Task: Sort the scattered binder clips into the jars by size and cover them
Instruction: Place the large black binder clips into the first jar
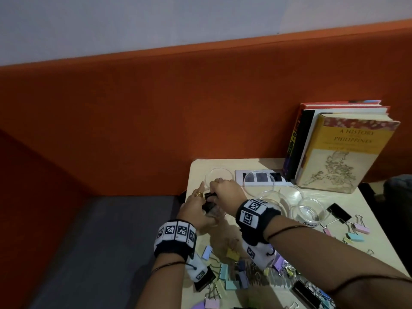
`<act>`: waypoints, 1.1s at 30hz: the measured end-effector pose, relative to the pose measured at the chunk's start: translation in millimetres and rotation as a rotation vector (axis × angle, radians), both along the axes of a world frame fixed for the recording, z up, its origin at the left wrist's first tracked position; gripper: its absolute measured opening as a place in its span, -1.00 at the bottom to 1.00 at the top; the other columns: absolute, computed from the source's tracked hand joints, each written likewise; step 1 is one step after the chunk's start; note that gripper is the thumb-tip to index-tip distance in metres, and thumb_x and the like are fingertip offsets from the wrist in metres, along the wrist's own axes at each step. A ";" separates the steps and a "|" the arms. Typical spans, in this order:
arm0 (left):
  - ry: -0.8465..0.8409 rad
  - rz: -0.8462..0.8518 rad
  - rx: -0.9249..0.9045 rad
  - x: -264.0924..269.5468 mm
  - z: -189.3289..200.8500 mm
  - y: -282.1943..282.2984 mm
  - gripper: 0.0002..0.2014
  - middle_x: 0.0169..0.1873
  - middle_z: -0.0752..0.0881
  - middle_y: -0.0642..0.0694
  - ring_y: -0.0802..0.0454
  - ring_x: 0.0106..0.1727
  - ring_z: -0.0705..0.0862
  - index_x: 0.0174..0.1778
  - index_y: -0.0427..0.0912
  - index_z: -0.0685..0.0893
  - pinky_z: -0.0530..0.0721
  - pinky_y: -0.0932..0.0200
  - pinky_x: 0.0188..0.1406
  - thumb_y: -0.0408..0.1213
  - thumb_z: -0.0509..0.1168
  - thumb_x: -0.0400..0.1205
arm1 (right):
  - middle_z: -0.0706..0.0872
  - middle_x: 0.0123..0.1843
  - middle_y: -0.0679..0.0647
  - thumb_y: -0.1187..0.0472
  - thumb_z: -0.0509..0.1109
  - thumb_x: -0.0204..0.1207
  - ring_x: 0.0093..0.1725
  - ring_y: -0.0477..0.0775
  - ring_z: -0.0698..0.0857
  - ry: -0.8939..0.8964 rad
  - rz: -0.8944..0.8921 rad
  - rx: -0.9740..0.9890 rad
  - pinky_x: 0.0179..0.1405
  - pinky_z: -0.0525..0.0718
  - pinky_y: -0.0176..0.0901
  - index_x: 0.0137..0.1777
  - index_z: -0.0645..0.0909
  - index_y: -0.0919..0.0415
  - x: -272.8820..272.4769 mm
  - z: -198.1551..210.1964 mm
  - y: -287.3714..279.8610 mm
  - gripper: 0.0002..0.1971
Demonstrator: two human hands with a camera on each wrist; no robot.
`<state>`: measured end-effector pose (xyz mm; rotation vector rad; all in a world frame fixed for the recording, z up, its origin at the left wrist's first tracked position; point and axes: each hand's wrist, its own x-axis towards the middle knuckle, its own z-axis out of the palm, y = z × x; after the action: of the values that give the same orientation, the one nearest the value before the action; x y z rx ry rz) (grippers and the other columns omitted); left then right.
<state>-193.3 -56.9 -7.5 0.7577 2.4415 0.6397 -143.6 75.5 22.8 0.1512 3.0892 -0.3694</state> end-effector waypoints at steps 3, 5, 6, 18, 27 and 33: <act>0.072 0.042 -0.019 3.8 -2.4 -0.4 0.17 0.57 0.27 0.06 -0.04 0.50 0.42 0.65 0.00 0.04 0.49 -0.10 0.42 0.05 0.59 0.20 | 0.78 0.00 0.18 0.14 0.33 0.49 0.14 0.26 0.62 -0.029 0.098 0.304 0.40 0.30 0.21 0.12 0.57 0.26 -1.8 -5.3 -5.9 -0.74; 0.097 0.038 -0.041 5.7 -2.9 -2.9 0.12 0.57 0.25 0.05 -0.03 0.52 0.38 0.65 -0.03 0.08 0.38 -0.08 0.46 0.10 0.56 0.24 | 0.80 -0.07 0.17 0.18 0.27 0.51 0.17 0.26 0.58 -0.045 0.124 0.364 0.48 0.15 0.30 0.04 0.65 0.23 -1.3 -6.1 -5.9 -0.80; 0.108 0.035 -0.047 6.8 -2.4 -3.6 0.10 0.57 0.25 0.05 -0.02 0.53 0.36 0.64 -0.04 0.10 0.34 -0.08 0.45 0.10 0.55 0.25 | 0.80 -0.09 0.16 0.19 0.27 0.51 0.17 0.25 0.57 -0.070 0.123 0.374 0.49 0.11 0.32 -0.01 0.67 0.21 -0.9 -5.3 -4.7 -0.81; 0.119 0.055 -0.001 6.9 0.2 -7.0 0.07 0.51 0.33 0.08 0.00 0.47 0.44 0.60 -0.03 0.19 0.48 0.09 0.38 0.03 0.61 0.21 | 0.69 0.20 0.10 0.05 0.10 0.60 0.44 0.24 0.41 -0.486 0.149 0.360 0.38 -0.30 0.66 0.10 0.63 0.14 -6.0 -12.7 1.8 -0.68; 0.099 0.066 -0.051 12.2 1.4 -7.2 0.16 0.56 0.26 0.08 -0.01 0.52 0.39 0.64 -0.02 0.08 0.44 -0.11 0.46 0.14 0.55 0.19 | 0.67 0.27 0.04 0.06 0.17 0.57 0.51 0.15 0.33 -0.202 0.073 0.088 0.45 -0.13 0.55 0.22 0.55 0.07 15.0 -17.5 1.6 -0.72; 0.239 0.052 -0.018 38.7 17.6 -10.9 0.10 0.64 -0.12 0.05 -0.04 0.64 -0.03 0.62 0.20 0.00 0.19 -0.22 0.55 0.03 0.58 0.29 | 0.67 0.12 0.14 0.37 0.33 0.39 0.12 0.20 0.64 0.214 -0.004 -0.230 0.13 0.55 0.05 0.06 0.66 0.18 55.8 -24.6 17.3 -0.74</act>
<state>-154.5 -67.8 10.1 0.8070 2.6882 0.5741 -87.8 92.8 -1.9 0.1196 3.2195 -0.7854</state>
